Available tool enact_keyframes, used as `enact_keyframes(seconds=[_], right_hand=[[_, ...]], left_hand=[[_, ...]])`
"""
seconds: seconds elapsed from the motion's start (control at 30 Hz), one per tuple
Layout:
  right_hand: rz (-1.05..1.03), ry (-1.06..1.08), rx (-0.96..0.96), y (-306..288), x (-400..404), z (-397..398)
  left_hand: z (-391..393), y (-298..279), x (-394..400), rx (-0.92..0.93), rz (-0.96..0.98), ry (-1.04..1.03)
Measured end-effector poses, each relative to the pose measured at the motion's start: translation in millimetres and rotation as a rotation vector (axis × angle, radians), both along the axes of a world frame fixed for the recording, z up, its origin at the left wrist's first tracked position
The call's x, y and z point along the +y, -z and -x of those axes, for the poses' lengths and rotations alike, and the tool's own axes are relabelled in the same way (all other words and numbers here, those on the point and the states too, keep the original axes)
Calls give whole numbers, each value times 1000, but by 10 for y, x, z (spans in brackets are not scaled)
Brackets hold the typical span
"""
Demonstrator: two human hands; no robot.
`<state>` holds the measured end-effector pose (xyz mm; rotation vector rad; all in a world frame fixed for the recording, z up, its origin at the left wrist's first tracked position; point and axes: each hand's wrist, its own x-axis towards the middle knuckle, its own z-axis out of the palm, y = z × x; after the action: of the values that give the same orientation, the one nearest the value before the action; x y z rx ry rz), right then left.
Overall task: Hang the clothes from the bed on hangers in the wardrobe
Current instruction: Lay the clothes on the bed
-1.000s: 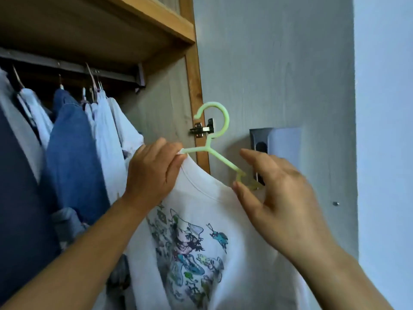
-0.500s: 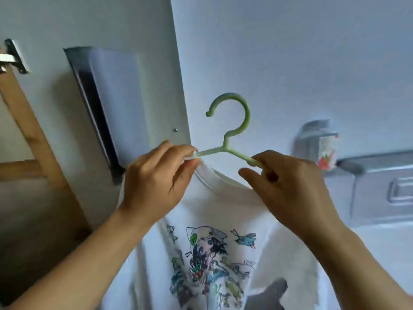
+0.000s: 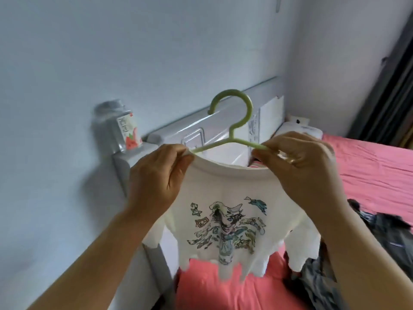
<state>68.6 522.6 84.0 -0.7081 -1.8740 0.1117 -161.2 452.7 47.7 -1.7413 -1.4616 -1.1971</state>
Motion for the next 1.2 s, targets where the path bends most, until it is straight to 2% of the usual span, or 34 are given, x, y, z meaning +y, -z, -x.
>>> enact_keyframes(seconds=[0.2,0.43,0.7,0.8,0.9,0.97,1.03,1.2], right_hand=[[-42,332,-16,-111,74,-815],[-12,601,-61,-119,187,-1665],[112,742,-28,185,798,-2682],[267,767,-70,558,1334,-3178],[508,770,-140,1153,1980,-3705],[661,760,-206,1613,2378,-4019],[787,731,-230,2047,2700,-4258],[983,598,-205,2995,3374,-4814]], left_hand=[[-689,-39,749,-71,36,240],[-1598,-27,1425,-99,41,488],[-2720,232,2281,-52,103,666],[-3144,552,2756,-46,307,715],[-3589,986,3322,14,708,761],[-3894,1362,3715,107,924,719],[-4161,1758,4042,88,1103,687],[-4720,2681,4773,80,1215,559]])
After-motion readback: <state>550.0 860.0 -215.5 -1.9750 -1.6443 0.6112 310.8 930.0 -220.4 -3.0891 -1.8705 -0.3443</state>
